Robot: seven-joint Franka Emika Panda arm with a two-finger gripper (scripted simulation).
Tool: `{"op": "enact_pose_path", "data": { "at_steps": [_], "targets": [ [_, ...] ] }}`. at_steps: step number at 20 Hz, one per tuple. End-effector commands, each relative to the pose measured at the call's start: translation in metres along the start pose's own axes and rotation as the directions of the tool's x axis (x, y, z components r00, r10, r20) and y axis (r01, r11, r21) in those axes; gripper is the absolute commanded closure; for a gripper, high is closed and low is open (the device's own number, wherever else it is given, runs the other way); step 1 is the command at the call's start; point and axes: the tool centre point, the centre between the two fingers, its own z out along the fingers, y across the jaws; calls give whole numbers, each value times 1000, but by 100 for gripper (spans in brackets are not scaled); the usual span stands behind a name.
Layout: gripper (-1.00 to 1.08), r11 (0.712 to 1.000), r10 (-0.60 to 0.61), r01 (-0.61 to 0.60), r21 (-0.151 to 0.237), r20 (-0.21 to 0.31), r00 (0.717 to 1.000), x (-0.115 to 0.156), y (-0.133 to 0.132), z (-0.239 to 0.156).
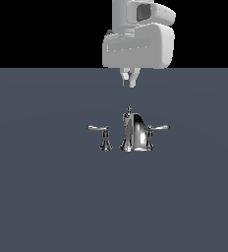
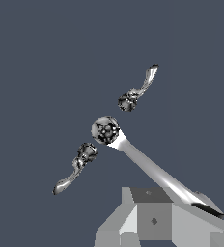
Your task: Turn on the faucet by rotating a designated handle.
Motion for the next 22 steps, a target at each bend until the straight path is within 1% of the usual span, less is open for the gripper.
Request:
{"op": "enact_pose_path", "data": {
  "at_steps": [1,5,9,16,22],
  "targets": [
    [108,998,68,-68,1,-1,998,16,-4,17],
    [108,984,176,-176,3,-1,984,43,-8,44],
    [108,958,285,-285,4,-2,958,72,-8,72],
    [108,889,458,-458,6,-2,889,119,-2,117],
    [108,833,553,-553,9,0,833,147,6,143]
  ]
}}
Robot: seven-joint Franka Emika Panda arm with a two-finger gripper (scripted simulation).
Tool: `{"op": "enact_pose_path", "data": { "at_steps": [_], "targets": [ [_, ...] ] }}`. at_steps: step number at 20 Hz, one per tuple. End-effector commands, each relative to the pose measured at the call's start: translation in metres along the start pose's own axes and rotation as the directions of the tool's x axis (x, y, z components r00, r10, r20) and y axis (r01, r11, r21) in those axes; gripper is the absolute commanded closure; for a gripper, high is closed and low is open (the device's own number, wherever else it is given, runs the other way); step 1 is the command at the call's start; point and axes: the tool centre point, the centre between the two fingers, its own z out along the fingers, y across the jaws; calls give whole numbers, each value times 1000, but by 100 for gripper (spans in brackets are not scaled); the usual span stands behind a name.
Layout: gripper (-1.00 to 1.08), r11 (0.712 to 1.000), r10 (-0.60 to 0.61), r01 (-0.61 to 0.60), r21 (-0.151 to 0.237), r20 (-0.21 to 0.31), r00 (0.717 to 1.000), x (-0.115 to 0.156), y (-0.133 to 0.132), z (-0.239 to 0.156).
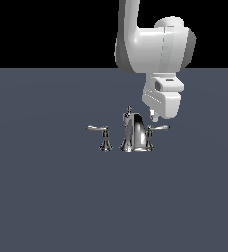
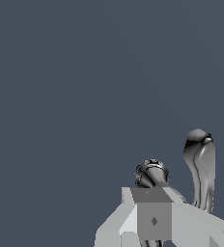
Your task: Turn on the faucet by rotating a designated handle.
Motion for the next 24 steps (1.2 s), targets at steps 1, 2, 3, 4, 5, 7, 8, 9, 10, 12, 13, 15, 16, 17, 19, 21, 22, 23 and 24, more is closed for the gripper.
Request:
{"op": "enact_pose_path", "data": {
  "at_steps": [1,2,3,4,5,7,8,9,10,12,13,15,16,17,19,21,22,23,24],
  "targets": [
    [108,999,40,-40,2,0,999,10,-3,9],
    [108,999,52,-52,2,0,999,13,-3,12],
    [108,998,63,-63,2,0,998,16,-4,14],
    [108,997,72,-72,3,1,997,18,-4,16],
    [108,997,79,-79,3,1,997,20,-5,18],
    [108,996,89,-89,3,1,996,22,-5,20],
    [108,996,92,-92,3,2,996,23,-5,21],
    [108,996,93,-93,3,2,996,23,-5,21],
    [108,996,93,-93,3,2,996,23,-5,21],
    [108,996,90,-90,3,2,996,22,-5,20],
    [108,996,90,-90,3,2,996,22,-5,20],
    [108,996,90,-90,3,2,996,22,-5,20],
    [108,996,90,-90,3,2,996,22,-5,20],
    [108,996,90,-90,3,2,996,24,-2,20],
    [108,996,90,-90,3,2,996,26,5,20],
    [108,996,90,-90,3,2,996,28,12,20],
    [108,996,90,-90,3,2,996,29,16,20],
    [108,996,90,-90,3,2,996,30,19,20],
    [108,996,90,-90,3,2,996,31,23,20]
  ]
}}
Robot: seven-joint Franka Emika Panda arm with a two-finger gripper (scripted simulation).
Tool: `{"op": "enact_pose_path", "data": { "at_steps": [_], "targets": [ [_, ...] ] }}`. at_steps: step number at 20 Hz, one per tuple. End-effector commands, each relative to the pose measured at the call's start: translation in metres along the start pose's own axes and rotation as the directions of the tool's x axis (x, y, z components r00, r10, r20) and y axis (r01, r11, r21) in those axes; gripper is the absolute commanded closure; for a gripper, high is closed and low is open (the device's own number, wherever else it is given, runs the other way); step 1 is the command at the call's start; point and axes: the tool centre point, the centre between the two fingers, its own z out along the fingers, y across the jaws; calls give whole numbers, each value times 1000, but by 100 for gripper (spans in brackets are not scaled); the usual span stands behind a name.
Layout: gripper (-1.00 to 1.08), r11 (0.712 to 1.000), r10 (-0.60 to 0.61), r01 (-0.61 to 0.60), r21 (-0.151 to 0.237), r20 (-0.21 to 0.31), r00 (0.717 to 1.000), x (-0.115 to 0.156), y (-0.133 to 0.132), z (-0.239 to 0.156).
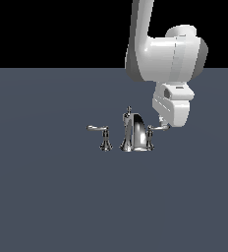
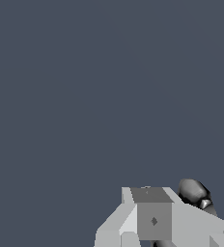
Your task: Turn on the faucet by rotating a designated handle.
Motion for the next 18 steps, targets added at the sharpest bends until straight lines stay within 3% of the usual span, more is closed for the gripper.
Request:
{"op": "enact_pose_path", "data": {
  "at_steps": [1,5,7,18],
  "targets": [
    [108,1000,1,-1,-1,0,1000,4,9,0],
    [108,1000,1,-1,-1,0,1000,10,24,0],
    [108,1000,-14,14,9,1,1000,1,13,0],
    [108,1000,-4,4,3,0,1000,-5,50,0]
  ]
}}
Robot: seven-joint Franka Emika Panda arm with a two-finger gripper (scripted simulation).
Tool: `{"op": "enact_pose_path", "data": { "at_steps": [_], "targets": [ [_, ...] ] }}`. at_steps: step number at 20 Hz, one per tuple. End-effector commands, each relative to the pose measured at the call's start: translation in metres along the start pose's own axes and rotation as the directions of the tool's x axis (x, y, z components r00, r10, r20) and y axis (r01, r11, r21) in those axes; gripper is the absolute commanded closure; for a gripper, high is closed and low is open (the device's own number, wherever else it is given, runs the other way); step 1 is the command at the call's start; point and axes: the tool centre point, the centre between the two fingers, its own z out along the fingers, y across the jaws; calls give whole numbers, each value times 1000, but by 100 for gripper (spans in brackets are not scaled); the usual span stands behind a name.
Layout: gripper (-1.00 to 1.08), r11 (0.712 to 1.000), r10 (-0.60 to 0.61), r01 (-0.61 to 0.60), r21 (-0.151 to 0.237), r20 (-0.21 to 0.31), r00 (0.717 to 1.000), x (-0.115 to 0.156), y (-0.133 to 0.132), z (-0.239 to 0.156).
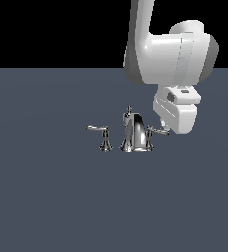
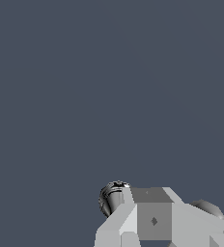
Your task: Turn on the faucet by rotating a designated handle.
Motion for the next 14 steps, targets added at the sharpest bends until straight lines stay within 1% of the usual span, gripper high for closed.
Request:
{"op": "enact_pose_path", "data": {
  "at_steps": [1,5,7,14],
  "targets": [
    [108,1000,9,-9,-16,4,1000,0,17,0],
    [108,1000,13,-13,-18,3,1000,-2,31,0],
    [108,1000,17,-17,-14,0,1000,2,27,0],
    [108,1000,16,-16,-16,2,1000,-24,39,-1]
  ]
}}
